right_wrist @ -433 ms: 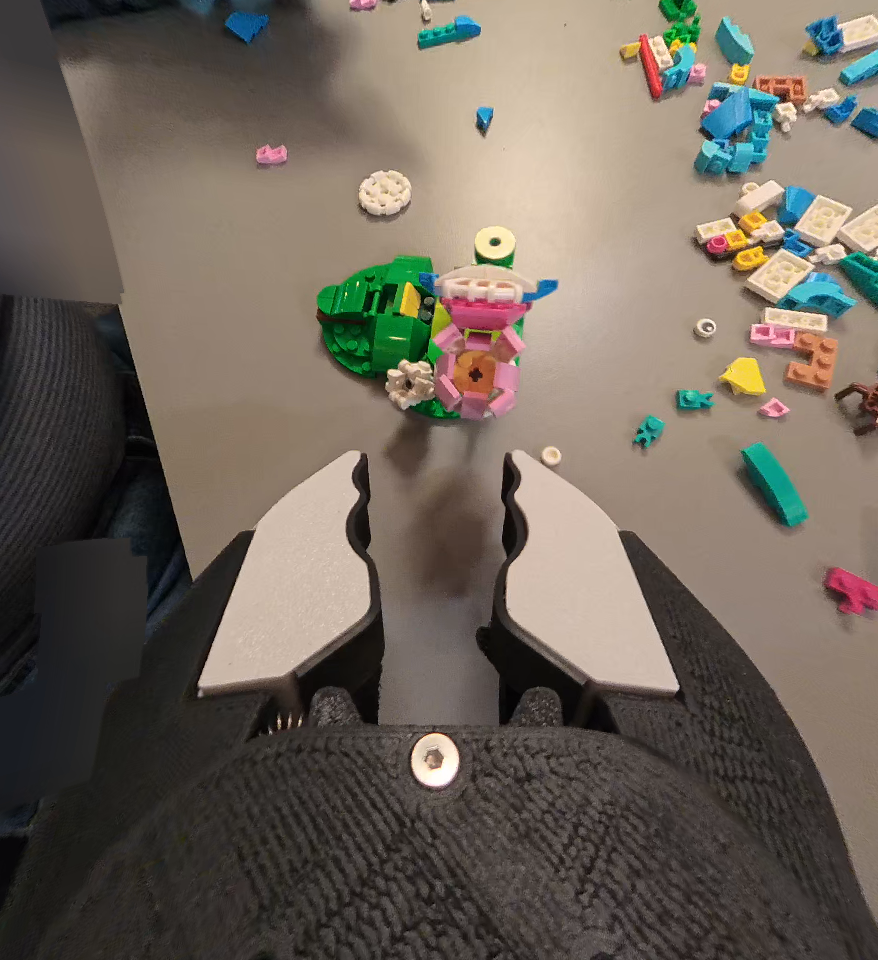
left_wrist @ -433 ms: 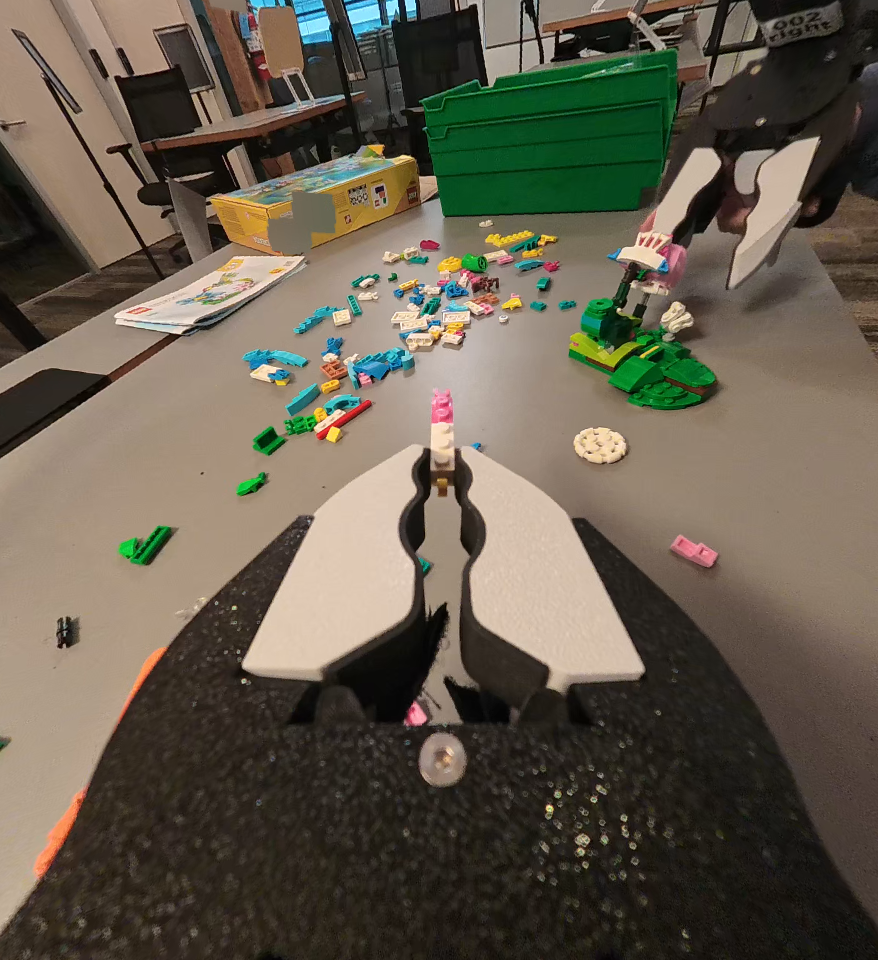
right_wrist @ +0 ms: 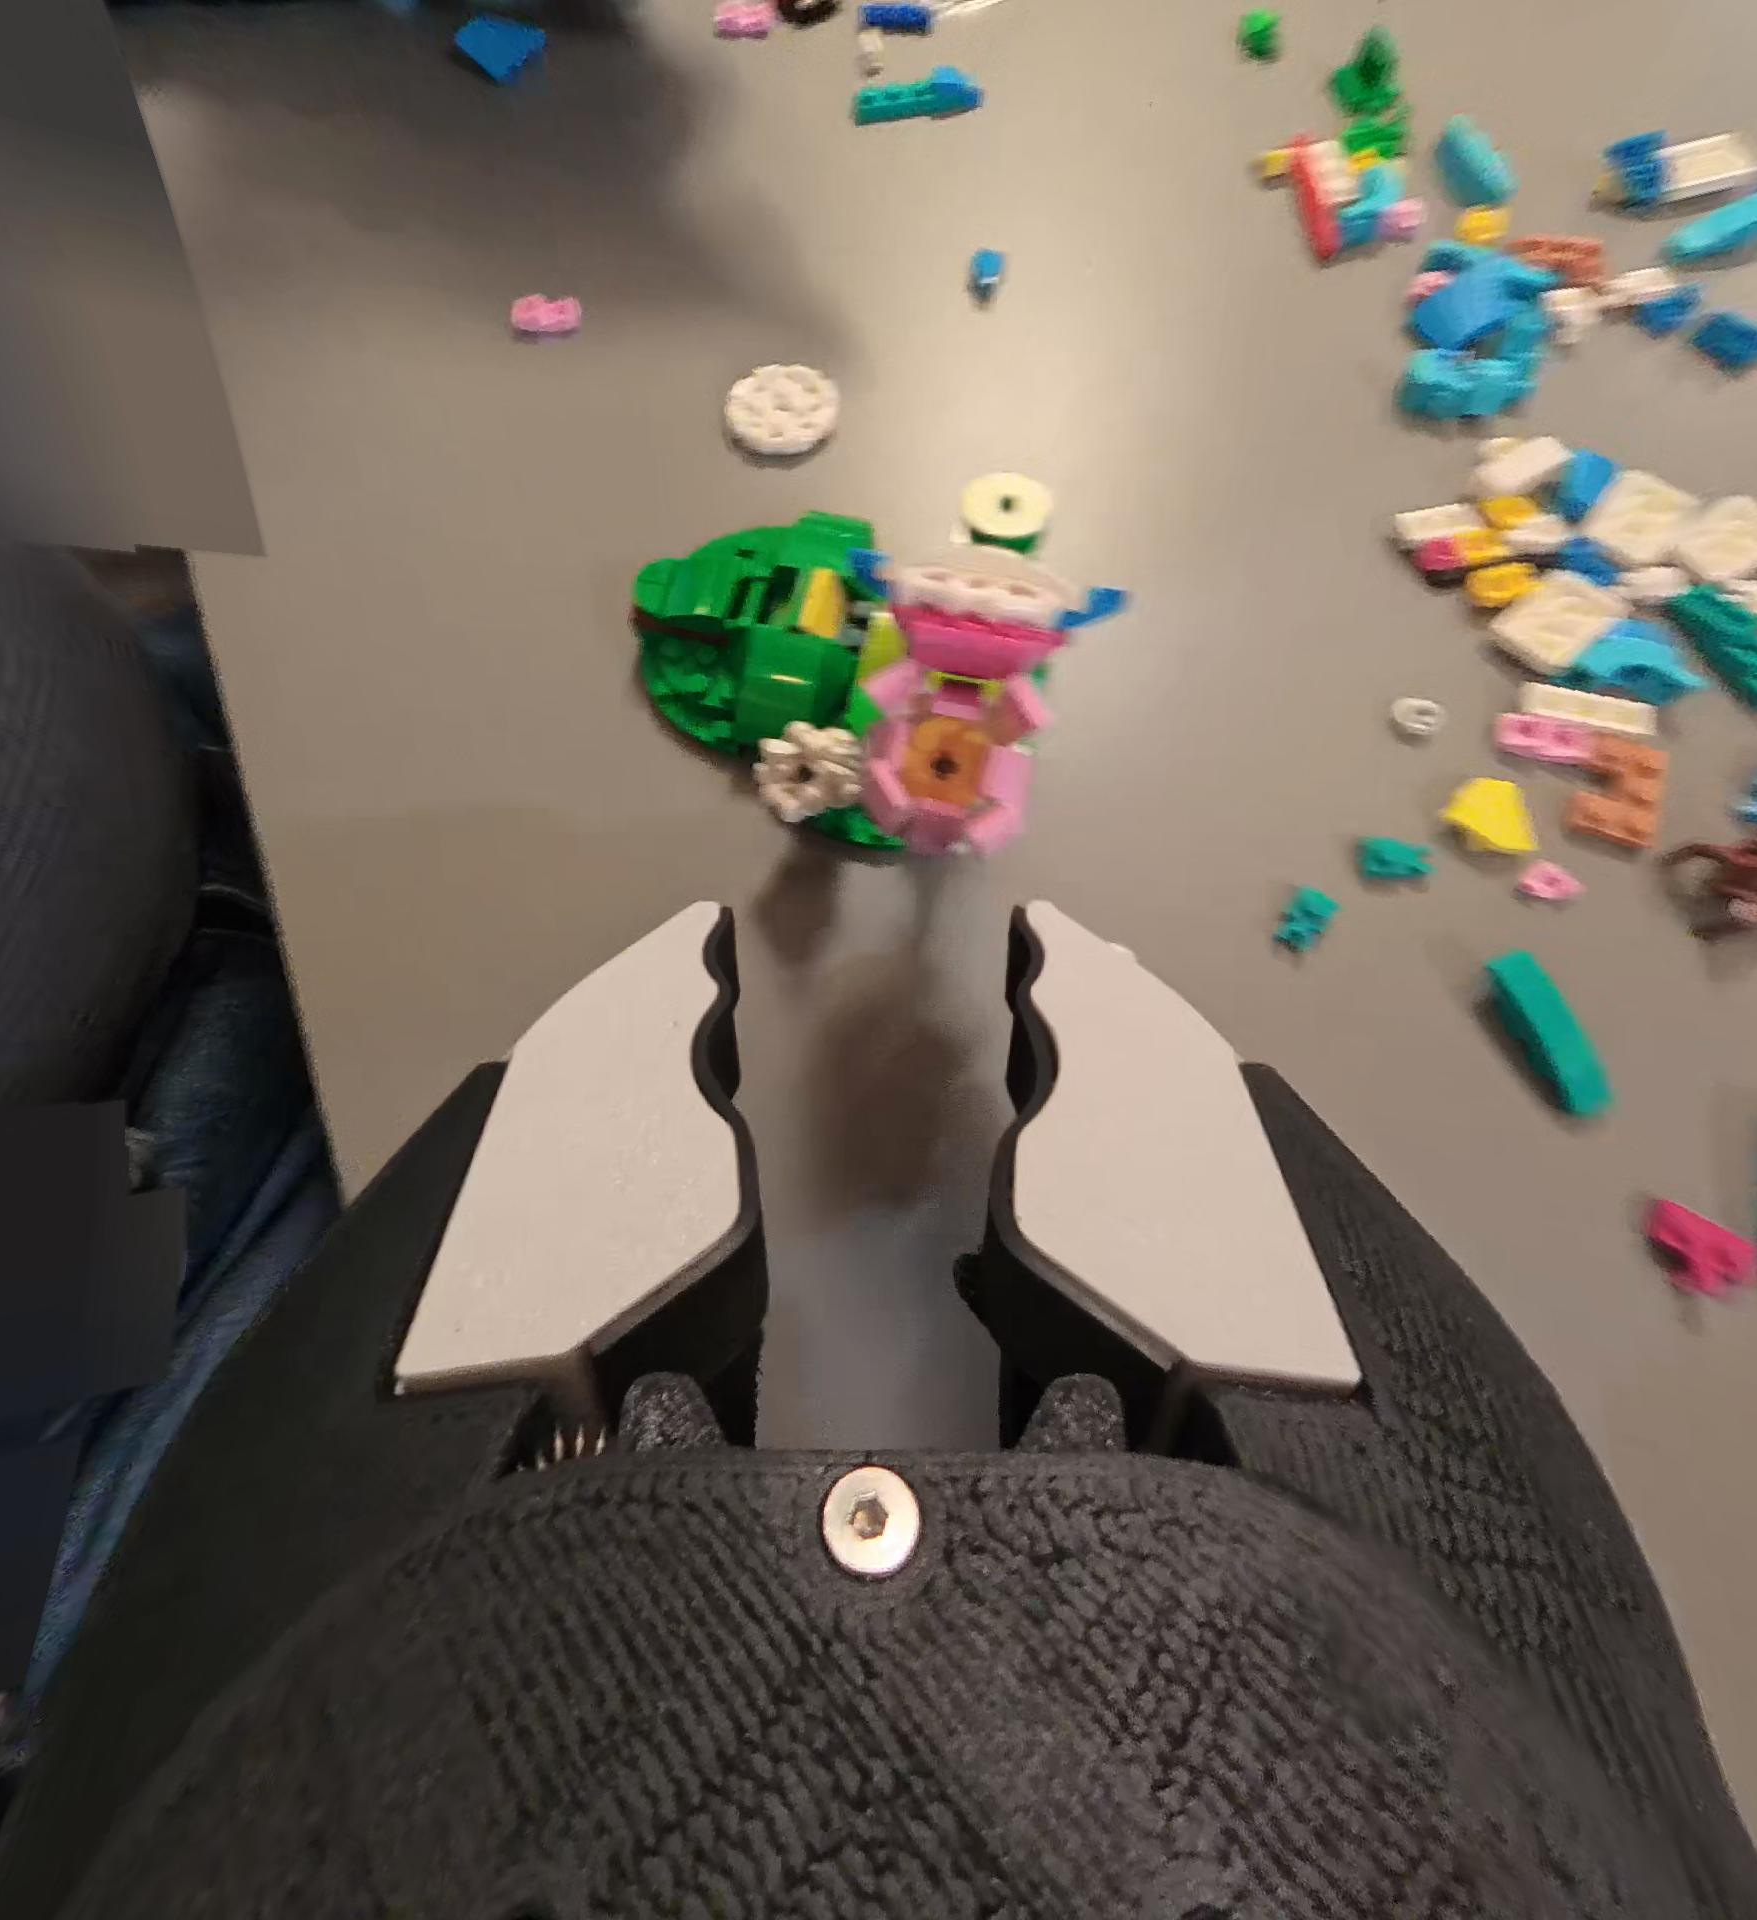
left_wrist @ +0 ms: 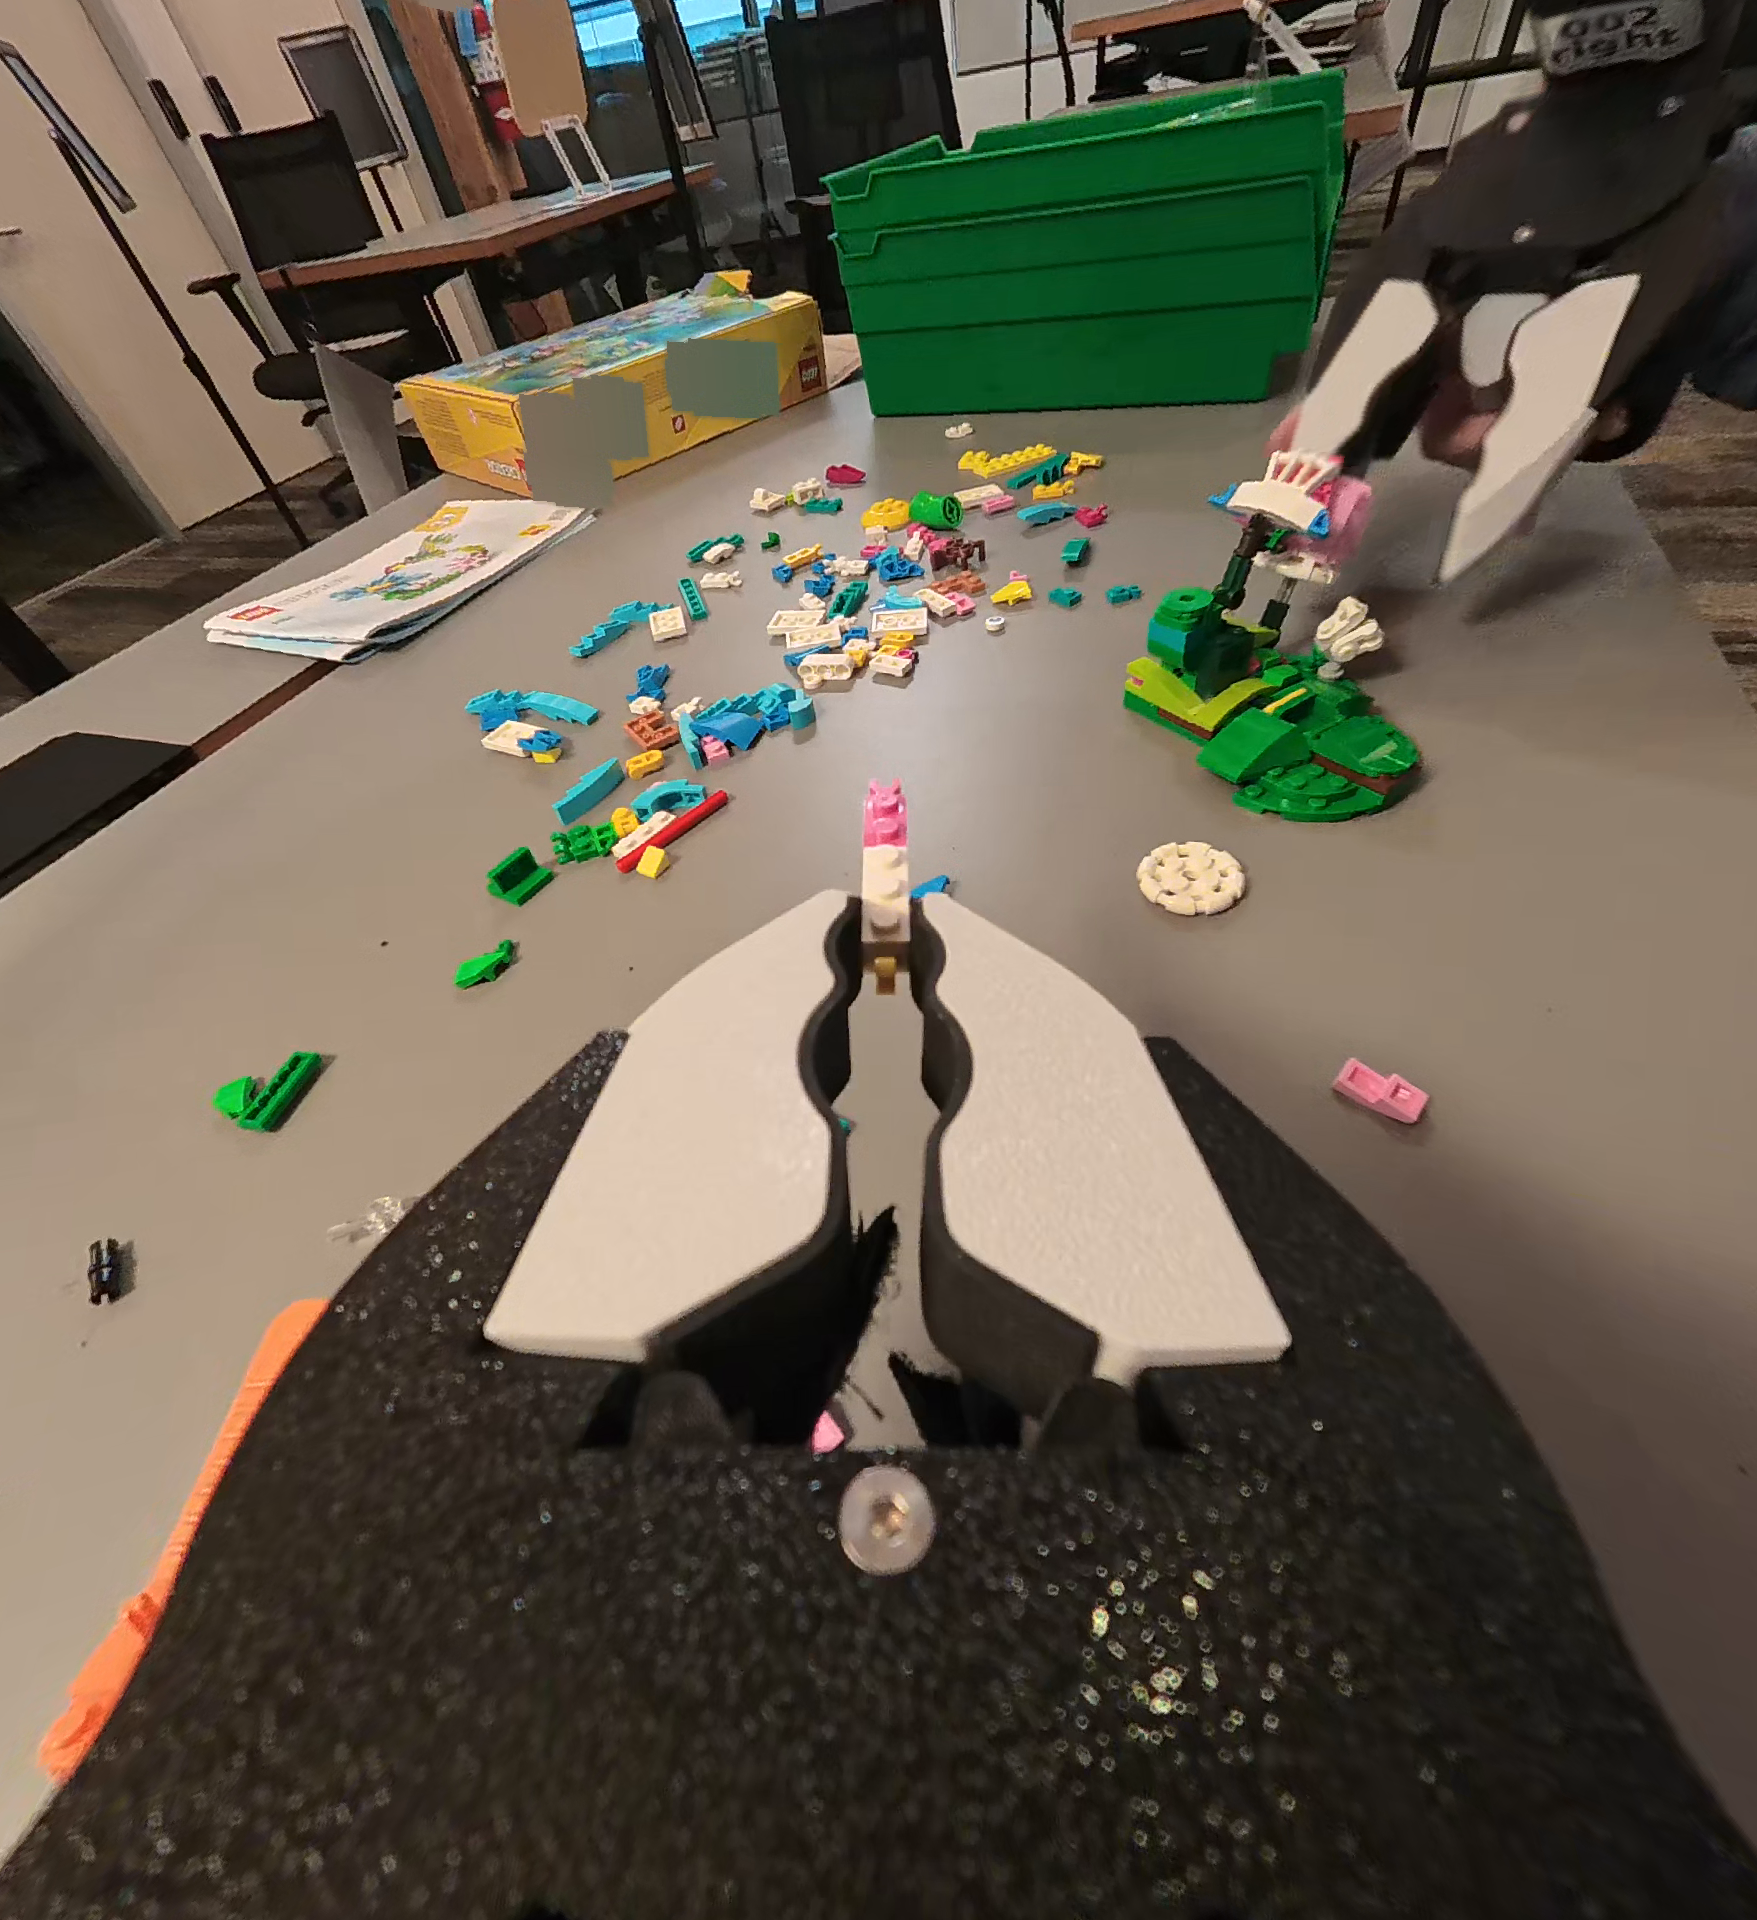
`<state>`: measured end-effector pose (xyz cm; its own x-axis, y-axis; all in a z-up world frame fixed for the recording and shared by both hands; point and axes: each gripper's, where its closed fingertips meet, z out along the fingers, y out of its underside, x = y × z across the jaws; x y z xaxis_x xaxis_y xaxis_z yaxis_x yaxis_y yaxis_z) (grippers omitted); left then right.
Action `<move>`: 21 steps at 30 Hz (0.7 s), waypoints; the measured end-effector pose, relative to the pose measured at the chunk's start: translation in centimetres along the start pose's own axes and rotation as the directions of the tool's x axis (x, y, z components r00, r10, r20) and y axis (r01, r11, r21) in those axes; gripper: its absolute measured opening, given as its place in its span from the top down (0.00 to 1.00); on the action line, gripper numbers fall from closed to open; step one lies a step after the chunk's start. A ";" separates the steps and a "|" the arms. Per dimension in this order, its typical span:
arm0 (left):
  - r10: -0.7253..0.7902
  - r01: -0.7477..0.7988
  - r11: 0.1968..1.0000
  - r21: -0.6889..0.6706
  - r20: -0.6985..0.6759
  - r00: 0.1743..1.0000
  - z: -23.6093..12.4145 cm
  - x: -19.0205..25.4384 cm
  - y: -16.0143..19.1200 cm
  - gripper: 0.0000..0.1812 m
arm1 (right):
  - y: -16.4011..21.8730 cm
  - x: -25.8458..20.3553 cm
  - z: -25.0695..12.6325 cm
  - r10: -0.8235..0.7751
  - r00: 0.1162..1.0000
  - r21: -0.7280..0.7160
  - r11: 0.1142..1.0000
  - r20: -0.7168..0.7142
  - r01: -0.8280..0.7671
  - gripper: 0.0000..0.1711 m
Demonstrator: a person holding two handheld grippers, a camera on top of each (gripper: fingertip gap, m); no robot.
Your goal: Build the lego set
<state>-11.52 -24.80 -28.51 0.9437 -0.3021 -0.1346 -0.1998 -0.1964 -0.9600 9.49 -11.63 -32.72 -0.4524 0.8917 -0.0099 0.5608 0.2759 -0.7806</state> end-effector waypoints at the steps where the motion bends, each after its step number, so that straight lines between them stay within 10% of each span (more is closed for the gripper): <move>1: -0.002 0.002 1.000 0.001 0.000 1.000 0.0 0.0 0.0 0.96 | -0.1 1.2 -0.6 0.004 0.998 0.030 1.000 -0.058 -0.002 0.72; 9: 0.002 -0.002 1.000 0.002 0.010 1.000 0.0 -0.2 0.1 0.96 | -1.4 13.8 -8.6 0.158 0.603 0.310 0.938 -0.782 0.156 0.95; 19: -0.016 0.016 1.000 0.006 0.005 1.000 0.0 -0.3 0.1 0.96 | -2.3 13.8 -9.7 0.100 0.435 0.270 0.897 -0.895 0.350 0.88; 21: -0.009 0.009 1.000 -0.002 0.005 1.000 0.1 -0.2 0.2 0.96 | -2.3 13.6 -9.4 0.070 0.446 0.250 0.899 -0.892 0.358 1.00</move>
<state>-11.73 -24.73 -28.71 0.9468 -0.2959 -0.1267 -0.1913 -0.2008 -0.9608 8.55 3.23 -25.22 0.4560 0.7375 0.4981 0.1687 0.4779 -0.8621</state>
